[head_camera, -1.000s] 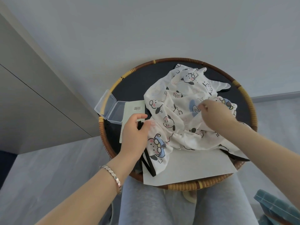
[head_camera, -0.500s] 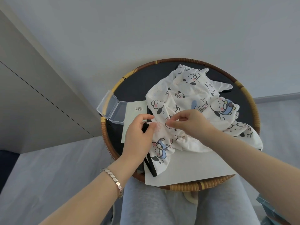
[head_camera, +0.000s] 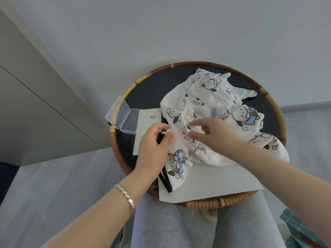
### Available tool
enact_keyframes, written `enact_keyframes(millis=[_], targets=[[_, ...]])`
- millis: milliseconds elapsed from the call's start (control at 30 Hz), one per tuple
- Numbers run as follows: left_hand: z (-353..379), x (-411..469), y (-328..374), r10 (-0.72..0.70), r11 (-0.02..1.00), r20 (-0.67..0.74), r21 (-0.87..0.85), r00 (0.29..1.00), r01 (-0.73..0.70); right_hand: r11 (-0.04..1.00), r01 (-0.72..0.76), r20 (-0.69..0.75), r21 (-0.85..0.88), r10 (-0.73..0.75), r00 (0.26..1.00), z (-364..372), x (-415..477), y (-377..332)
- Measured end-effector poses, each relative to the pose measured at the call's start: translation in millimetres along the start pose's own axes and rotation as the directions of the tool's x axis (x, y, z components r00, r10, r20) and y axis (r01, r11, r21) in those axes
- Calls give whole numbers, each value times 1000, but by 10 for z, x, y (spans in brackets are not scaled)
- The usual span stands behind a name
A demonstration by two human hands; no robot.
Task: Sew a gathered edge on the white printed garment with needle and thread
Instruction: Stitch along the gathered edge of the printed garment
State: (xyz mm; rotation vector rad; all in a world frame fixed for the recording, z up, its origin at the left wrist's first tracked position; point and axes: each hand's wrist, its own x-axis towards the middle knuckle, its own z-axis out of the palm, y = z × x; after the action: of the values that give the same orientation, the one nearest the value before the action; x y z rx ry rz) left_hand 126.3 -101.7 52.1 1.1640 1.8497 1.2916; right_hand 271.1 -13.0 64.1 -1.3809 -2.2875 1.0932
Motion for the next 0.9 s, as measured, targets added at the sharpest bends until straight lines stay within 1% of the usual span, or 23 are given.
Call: enact_keyframes(millis=[67,167,233,333,467,600,667,767,800,833,900], targets=[[5,-6,6,8,1000,21,-8,1000,-8,995,45,59,85,-51,997,63,14,-73],[-15,-11,16,15,1000,34,-3,999,-15,980,4,107,197,-26,994,128,57,-104],[-35,-11,14,17,1000,36,7,999,-17,976,-18,102,219,-5,995,129,56,-83],[-60,-7,-19,16,999,-4,40,1000,-16,966,-83,40,243,75,996,69,37,25],[-91,24,-53,6,997,-90,73,996,0,959,-239,-44,153,249,968,-16,44,202],[-89,54,-59,-52,998,-118,36,992,57,940,-332,-89,71,338,937,-46,45,303],[-78,55,-47,-75,996,-124,29,989,79,939,-340,-93,52,343,935,-45,39,315],[-65,59,-15,-137,990,-126,-22,982,136,959,-282,-96,11,281,955,-52,-4,227],[-63,59,-1,-179,983,-121,-57,976,174,964,-264,-96,42,267,959,-47,-23,178],[-60,63,-1,-231,971,-117,-90,966,221,959,-260,-91,115,271,958,-33,-43,123],[-57,82,-16,-348,930,-98,-163,932,330,910,-262,-71,323,299,952,13,-90,0]])
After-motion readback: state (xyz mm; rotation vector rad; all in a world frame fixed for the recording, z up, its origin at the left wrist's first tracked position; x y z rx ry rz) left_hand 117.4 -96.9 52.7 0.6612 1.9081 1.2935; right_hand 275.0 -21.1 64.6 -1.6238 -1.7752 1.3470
